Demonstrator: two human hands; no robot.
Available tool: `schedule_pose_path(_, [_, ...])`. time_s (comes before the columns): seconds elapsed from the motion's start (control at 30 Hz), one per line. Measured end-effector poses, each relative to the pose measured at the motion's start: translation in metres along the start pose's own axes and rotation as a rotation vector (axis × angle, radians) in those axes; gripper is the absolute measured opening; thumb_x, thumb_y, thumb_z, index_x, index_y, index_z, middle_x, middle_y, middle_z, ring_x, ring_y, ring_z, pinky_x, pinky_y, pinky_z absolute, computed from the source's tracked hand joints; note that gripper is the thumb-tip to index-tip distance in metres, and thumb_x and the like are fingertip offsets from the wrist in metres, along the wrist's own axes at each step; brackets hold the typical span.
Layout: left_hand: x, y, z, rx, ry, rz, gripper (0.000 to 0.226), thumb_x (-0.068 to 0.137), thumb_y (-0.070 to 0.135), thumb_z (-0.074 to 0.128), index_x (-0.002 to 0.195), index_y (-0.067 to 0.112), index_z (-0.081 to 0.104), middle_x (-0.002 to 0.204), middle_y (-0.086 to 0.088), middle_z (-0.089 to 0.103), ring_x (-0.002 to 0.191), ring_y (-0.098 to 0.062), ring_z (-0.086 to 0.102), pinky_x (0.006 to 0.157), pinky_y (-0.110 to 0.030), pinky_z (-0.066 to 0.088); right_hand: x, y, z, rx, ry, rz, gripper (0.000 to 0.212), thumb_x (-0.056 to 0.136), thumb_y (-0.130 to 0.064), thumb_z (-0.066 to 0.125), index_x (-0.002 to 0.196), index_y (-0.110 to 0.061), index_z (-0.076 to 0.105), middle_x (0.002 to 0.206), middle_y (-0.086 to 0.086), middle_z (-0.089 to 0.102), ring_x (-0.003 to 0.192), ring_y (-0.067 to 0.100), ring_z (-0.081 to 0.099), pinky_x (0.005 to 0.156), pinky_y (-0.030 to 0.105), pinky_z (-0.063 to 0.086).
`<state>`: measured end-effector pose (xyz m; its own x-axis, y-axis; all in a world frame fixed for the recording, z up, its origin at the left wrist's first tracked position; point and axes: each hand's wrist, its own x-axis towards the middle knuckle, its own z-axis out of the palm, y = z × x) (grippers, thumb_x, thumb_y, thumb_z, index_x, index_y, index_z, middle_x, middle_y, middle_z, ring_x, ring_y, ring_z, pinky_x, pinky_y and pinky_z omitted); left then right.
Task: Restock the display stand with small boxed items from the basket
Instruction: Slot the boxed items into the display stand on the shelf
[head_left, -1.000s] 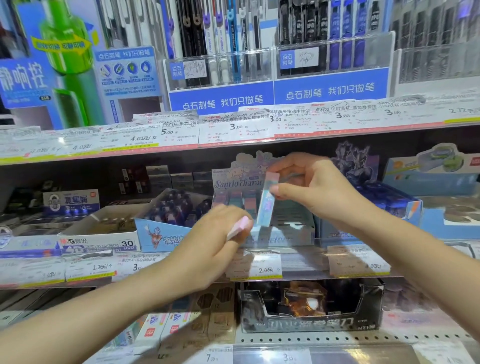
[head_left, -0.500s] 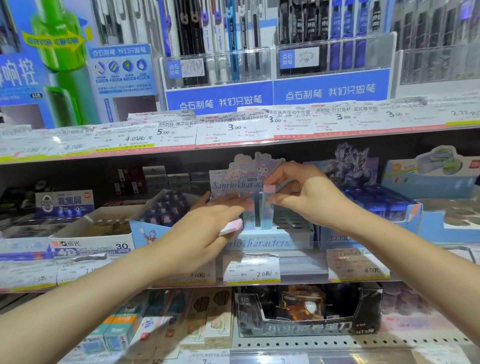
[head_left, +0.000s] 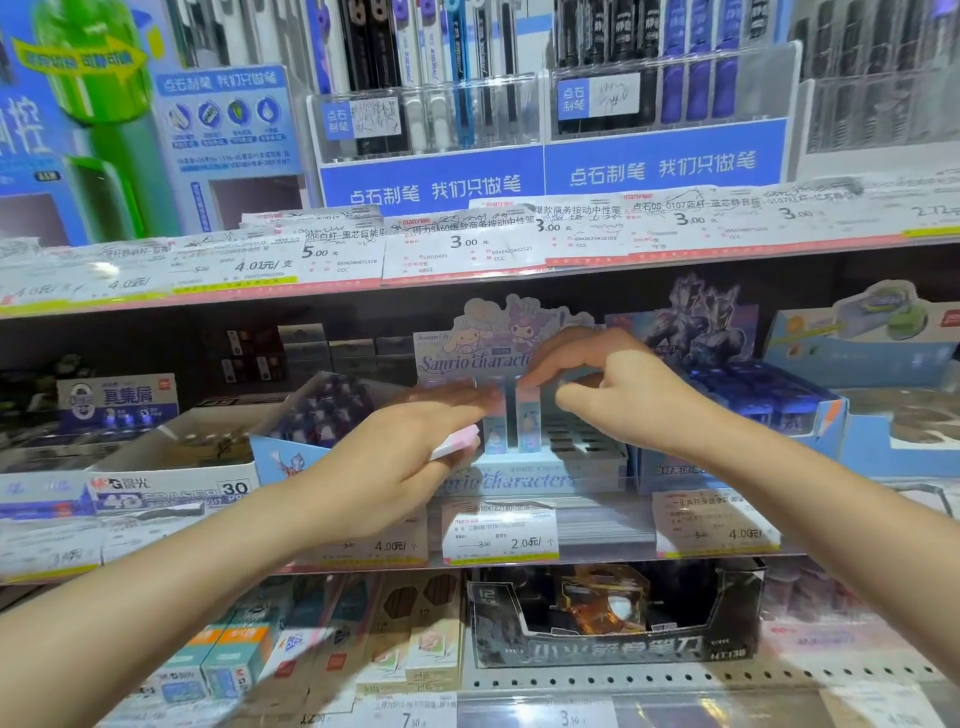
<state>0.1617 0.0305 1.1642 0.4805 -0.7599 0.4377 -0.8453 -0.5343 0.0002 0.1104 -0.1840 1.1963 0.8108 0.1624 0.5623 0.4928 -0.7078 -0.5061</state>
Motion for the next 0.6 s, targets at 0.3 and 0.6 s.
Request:
schedule_pose_path(0.3, [0.0,0.004,-0.003,-0.036,0.0,0.004,0.043,0.092,0.025,0.038,0.133,0.02,0.05,0.129,0.008,0.059,0.12,-0.009,0.051,0.094,-0.016,0.03,0.002,0.003,0.003,-0.106,-0.059,-0.051,0.031,0.074,0.007,0.05,0.083,-0.011,0.074,0.101,0.007,0.065,0.096,0.017,0.058,0.084,0.011,0.039])
schedule_pose_path(0.6, [0.002,0.002,-0.004,-0.102,-0.024,0.021,0.029,0.094,0.034,0.032,0.1,0.026,0.06,0.101,0.007,0.067,0.095,-0.006,0.059,0.083,-0.028,0.046,-0.008,-0.028,0.002,-0.064,-0.085,-0.203,0.031,0.078,-0.011,0.065,0.107,-0.019,0.067,0.105,-0.004,0.069,0.091,-0.001,0.059,0.081,0.015,0.046])
